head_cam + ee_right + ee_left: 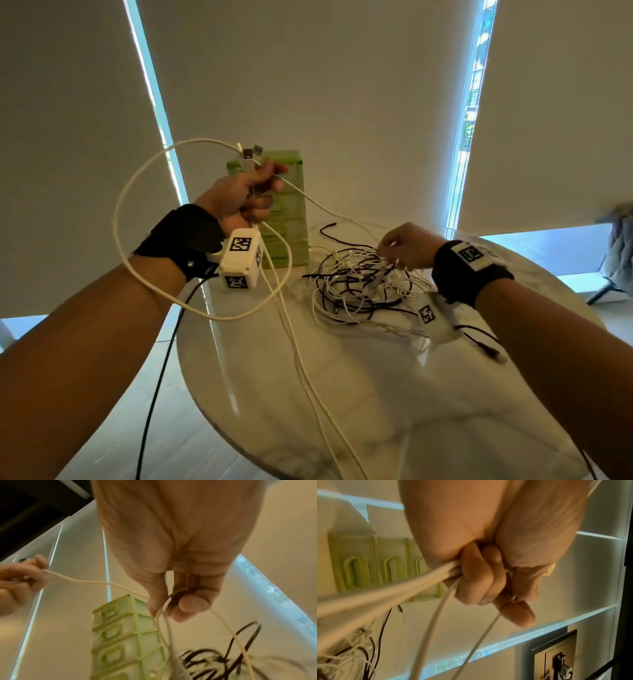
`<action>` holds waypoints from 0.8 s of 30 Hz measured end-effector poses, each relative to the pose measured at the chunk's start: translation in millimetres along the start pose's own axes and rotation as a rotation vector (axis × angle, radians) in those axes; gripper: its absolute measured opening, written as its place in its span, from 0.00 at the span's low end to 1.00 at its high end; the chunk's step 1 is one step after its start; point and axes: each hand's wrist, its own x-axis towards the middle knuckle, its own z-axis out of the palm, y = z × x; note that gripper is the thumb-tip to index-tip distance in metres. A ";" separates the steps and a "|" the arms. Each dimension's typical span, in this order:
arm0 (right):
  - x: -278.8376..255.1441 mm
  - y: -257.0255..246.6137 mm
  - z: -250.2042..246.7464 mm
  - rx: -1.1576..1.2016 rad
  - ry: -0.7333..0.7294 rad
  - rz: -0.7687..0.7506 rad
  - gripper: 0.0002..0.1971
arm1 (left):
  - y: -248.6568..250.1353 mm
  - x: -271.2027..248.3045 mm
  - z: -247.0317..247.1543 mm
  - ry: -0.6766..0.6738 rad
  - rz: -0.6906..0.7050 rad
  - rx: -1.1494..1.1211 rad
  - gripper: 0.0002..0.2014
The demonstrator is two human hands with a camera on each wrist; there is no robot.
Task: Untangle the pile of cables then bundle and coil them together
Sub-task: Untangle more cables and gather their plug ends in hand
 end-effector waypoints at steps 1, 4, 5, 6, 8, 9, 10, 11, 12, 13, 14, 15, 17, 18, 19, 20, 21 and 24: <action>1.0 4.8 -8.0 0.003 0.102 0.016 0.06 | 1.9 -0.8 -4.6 0.010 0.009 -0.008 0.14; -0.4 9.6 -30.6 -0.001 0.312 0.028 0.04 | 0.6 -2.3 -8.6 0.049 0.026 0.003 0.17; -1.0 9.5 -36.6 -0.002 0.343 0.027 0.04 | -0.9 -2.4 -7.3 0.068 0.035 0.002 0.18; -1.9 8.5 -41.1 0.001 0.351 0.024 0.04 | -2.6 -1.9 -6.0 0.090 0.047 -0.005 0.18; -4.9 4.5 -45.9 0.027 0.304 0.016 0.05 | -7.0 0.7 -5.1 0.144 0.066 -0.005 0.15; -6.9 1.7 -46.5 0.061 0.273 0.010 0.05 | -10.0 1.8 -5.1 0.171 0.072 0.008 0.13; -10.0 -2.2 -46.6 0.116 0.257 -0.007 0.03 | -13.5 2.0 -4.2 0.193 0.075 0.040 0.11; -12.7 -6.6 -47.0 0.189 0.254 -0.038 0.02 | -18.3 2.6 -2.9 0.205 0.072 0.098 0.09; -16.2 -12.3 -47.6 0.267 0.253 -0.083 0.02 | -24.2 2.2 0.1 0.198 0.059 0.173 0.09; -19.7 -19.3 -48.4 0.340 0.240 -0.132 0.03 | -31.3 1.4 5.5 0.172 0.035 0.254 0.13; -23.6 -27.5 -49.1 0.391 0.210 -0.181 0.03 | -39.1 0.7 13.5 0.131 0.006 0.329 0.17; -27.4 -36.4 -49.6 0.415 0.171 -0.226 0.04 | -46.7 0.4 23.5 0.075 -0.025 0.388 0.20; -34.6 -55.0 -49.6 0.427 0.099 -0.304 0.05 | -60.2 3.7 44.9 -0.017 -0.068 0.435 0.19; -37.6 -62.7 -49.6 0.427 0.070 -0.338 0.06 | -65.6 6.6 54.8 -0.039 -0.079 0.423 0.17; -39.6 -68.6 -49.3 0.422 0.049 -0.360 0.06 | -69.8 9.0 62.6 -0.052 -0.082 0.399 0.16; -42.0 -72.4 -49.9 0.407 0.038 -0.369 0.07 | -72.9 11.2 68.6 -0.066 -0.078 0.378 0.15; -43.8 -73.3 -51.0 0.387 0.038 -0.367 0.07 | -75.0 12.7 72.0 -0.086 -0.075 0.369 0.13; -51.9 -57.5 -59.1 0.228 0.038 -0.322 0.07 | -72.9 12.5 70.1 -0.106 -0.095 0.428 0.07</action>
